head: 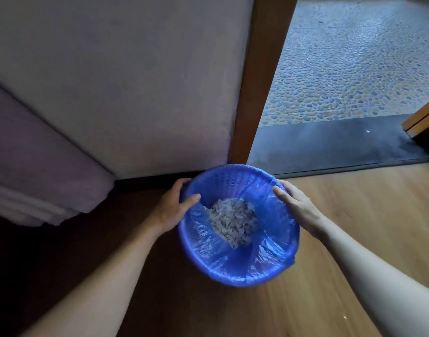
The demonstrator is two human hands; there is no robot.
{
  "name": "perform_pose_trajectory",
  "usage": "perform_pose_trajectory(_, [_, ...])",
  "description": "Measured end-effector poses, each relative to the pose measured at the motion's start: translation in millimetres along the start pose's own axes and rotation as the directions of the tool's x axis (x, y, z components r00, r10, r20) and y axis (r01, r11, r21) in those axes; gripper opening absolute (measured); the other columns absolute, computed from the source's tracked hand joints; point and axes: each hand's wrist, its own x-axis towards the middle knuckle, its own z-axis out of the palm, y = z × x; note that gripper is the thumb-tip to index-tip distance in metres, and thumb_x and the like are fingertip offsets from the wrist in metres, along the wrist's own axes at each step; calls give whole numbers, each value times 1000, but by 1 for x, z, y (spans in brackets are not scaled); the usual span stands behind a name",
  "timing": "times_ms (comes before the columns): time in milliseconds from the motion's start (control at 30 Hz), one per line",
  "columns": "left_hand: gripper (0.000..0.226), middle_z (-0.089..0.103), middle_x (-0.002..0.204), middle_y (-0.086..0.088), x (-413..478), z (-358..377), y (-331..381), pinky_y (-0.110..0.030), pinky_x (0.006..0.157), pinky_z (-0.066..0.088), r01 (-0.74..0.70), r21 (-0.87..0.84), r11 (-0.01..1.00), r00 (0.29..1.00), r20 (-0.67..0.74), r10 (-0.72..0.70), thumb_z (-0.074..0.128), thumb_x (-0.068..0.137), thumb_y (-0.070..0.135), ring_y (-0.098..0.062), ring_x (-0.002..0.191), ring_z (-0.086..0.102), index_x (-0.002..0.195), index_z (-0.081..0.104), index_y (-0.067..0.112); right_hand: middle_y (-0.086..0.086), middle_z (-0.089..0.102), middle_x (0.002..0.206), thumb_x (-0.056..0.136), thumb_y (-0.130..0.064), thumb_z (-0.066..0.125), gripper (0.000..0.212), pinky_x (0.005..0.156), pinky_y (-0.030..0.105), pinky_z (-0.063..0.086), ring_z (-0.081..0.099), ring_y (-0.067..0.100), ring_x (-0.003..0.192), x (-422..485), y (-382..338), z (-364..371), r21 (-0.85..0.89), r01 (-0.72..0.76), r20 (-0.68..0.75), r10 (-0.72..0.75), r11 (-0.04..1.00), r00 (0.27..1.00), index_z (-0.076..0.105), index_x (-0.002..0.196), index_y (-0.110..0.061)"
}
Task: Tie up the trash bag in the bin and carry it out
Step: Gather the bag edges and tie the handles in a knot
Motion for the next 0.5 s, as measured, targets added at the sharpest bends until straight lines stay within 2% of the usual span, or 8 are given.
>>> perform_pose_trajectory(33, [39, 67, 105, 7, 2, -2, 1, -37, 93, 51, 12, 60, 998, 998, -58, -8, 63, 84, 43, -2, 92, 65, 115, 56, 21, -6, 71, 115, 96, -50, 49, 30, 102, 47, 49, 67, 15, 107, 2, 0, 3, 60, -20, 12, 20, 998, 1000, 65, 117, -34])
perform_pose_trajectory(133, [47, 69, 102, -5, 8, -8, 7, -37, 88, 47, 1, 252, 968, 980, -191, 48, 53, 83, 55, -21, 96, 63, 103, 63, 14, 10, 73, 107, 97, -55, 42, 45, 98, 51, 49, 68, 25, 98, 5, 3, 8, 263, -111, 23, 109, 958, 994, 70, 108, -21])
perform_pose_trajectory(200, [39, 67, 98, -7, 12, -13, 13, -35, 82, 45, -39, 367, 929, 968, -217, 126, 54, 89, 51, -23, 92, 61, 96, 64, 13, 19, 74, 104, 96, -61, 39, 58, 94, 50, 50, 69, 30, 94, 9, 7, 7, 278, -149, -6, 157, 949, 988, 72, 104, -14])
perform_pose_trajectory(267, [29, 65, 94, -3, 14, -17, 21, -33, 78, 44, -82, 422, 903, 952, -233, 196, 56, 92, 43, -21, 88, 60, 90, 63, 15, 15, 77, 100, 95, -62, 39, 61, 92, 48, 52, 71, 30, 95, 10, 10, 5, 228, -190, -32, 202, 955, 979, 74, 99, -12])
perform_pose_trajectory(333, [17, 63, 93, -2, 13, -17, 29, -33, 78, 46, -126, 431, 894, 932, -258, 256, 61, 90, 33, -18, 86, 59, 88, 62, 16, 8, 78, 96, 93, -59, 47, 56, 83, 40, 54, 71, 24, 86, 9, 13, 4, 162, -247, 4, 250, 955, 968, 75, 92, -10])
perform_pose_trajectory(400, [8, 64, 94, -2, 11, -13, 35, -34, 80, 47, -183, 419, 890, 913, -264, 312, 64, 89, 24, -15, 86, 58, 88, 64, 16, 5, 73, 86, 80, -43, 59, 33, 71, 34, 47, 61, 19, 70, 5, 13, 3, 52, -291, 58, 288, 955, 956, 71, 78, -12])
perform_pose_trajectory(500, [3, 64, 94, -1, 6, -4, 42, -29, 80, 46, -278, 422, 863, 878, -251, 406, 65, 88, 16, -14, 87, 59, 91, 65, 16, 1, 71, 78, 68, -26, 56, 18, 66, 30, 48, 59, 14, 66, 1, 16, 5, 28, -295, 102, 291, 955, 951, 69, 73, -14])
